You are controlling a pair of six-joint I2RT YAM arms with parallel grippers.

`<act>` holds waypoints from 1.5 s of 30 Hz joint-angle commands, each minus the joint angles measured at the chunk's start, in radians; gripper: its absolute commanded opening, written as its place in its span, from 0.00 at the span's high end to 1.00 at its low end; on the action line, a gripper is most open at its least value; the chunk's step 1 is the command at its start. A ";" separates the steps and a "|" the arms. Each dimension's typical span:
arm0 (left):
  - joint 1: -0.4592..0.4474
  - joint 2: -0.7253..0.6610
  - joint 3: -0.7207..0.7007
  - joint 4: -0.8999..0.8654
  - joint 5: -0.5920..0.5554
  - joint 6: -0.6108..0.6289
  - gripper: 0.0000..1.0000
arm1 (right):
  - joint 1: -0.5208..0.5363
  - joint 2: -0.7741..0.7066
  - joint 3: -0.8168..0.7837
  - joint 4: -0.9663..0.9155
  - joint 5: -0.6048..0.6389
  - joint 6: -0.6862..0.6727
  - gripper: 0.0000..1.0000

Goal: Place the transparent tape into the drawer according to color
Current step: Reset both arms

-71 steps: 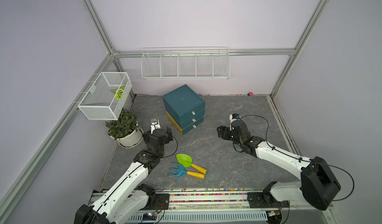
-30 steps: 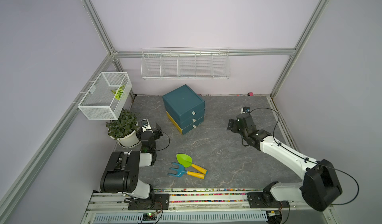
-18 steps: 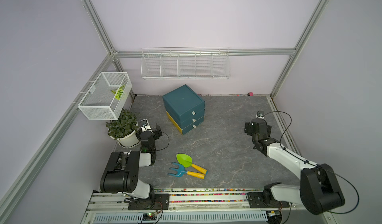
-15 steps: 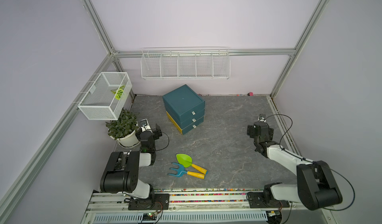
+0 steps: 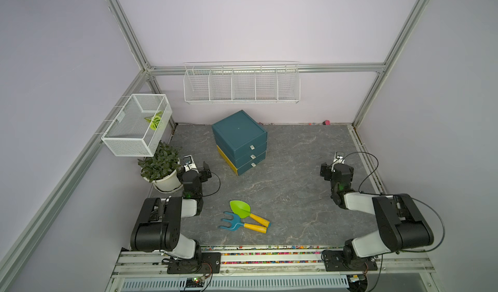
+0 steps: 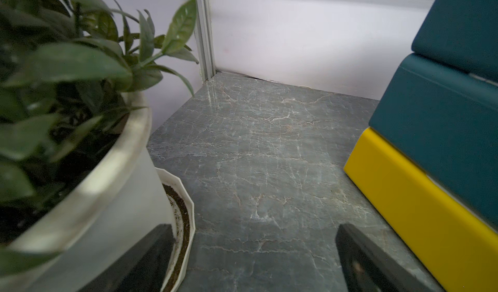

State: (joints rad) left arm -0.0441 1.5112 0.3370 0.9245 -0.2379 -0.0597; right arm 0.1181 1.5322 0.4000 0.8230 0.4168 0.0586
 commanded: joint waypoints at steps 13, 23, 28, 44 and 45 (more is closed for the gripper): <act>0.007 0.002 0.023 -0.008 0.009 -0.009 0.00 | -0.009 -0.001 -0.007 0.024 -0.014 0.003 0.01; 0.007 0.003 0.023 -0.008 0.009 -0.009 0.00 | -0.009 -0.001 -0.009 0.023 -0.015 0.003 0.01; 0.007 0.003 0.023 -0.009 0.009 -0.009 0.00 | -0.009 0.000 -0.009 0.024 -0.015 0.004 0.01; 0.007 0.003 0.023 -0.007 0.010 -0.009 0.00 | -0.009 0.000 -0.007 0.023 -0.015 0.004 0.01; 0.007 0.002 0.023 -0.009 0.010 -0.009 0.00 | -0.009 0.000 -0.008 0.024 -0.014 0.003 0.01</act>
State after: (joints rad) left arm -0.0441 1.5112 0.3389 0.9218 -0.2375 -0.0601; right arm 0.1154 1.5482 0.3866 0.8242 0.4095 0.0563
